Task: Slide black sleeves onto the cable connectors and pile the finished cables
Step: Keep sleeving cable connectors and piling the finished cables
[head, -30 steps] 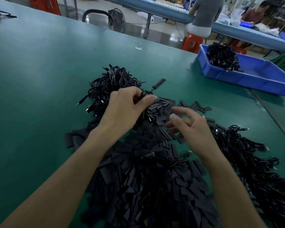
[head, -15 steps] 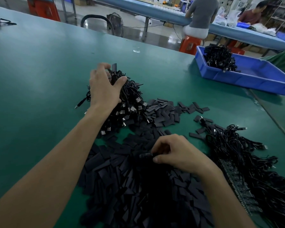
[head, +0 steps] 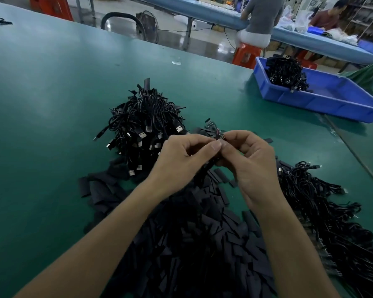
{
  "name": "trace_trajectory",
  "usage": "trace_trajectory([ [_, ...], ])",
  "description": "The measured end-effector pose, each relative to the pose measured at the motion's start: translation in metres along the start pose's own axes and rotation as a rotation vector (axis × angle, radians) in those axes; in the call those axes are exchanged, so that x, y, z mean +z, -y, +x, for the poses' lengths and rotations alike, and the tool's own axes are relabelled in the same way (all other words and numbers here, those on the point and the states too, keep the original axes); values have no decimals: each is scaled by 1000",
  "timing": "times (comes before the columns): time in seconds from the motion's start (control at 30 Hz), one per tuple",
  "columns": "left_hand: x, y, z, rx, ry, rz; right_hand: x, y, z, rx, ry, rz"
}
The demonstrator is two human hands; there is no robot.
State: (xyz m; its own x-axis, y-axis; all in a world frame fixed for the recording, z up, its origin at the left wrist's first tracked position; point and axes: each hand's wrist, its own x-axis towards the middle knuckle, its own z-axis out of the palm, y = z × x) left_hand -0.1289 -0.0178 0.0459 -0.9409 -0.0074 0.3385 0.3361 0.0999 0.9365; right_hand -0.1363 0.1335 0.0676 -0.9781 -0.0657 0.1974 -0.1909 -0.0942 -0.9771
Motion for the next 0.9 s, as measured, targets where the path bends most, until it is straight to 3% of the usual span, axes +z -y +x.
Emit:
trace_trajectory([
  [0.13,-6,0,1,-8,-53,-61,-2,-2,2,19,153,17],
  [0.2,-10,1,1,-29,-69,-31,-9,-5,5,0,142,-84],
  [0.37,-23,0,3,-77,-92,5,-35,-32,6,43,-11,-837],
  [0.53,-28,-4,3,-66,-120,81,-32,-60,3,182,18,-1201],
  [0.77,-31,-7,0,-14,-90,111,-29,-62,13,260,43,-1070],
  [0.9,-29,-2,1,-48,-61,126,-30,-60,10,216,46,-966],
])
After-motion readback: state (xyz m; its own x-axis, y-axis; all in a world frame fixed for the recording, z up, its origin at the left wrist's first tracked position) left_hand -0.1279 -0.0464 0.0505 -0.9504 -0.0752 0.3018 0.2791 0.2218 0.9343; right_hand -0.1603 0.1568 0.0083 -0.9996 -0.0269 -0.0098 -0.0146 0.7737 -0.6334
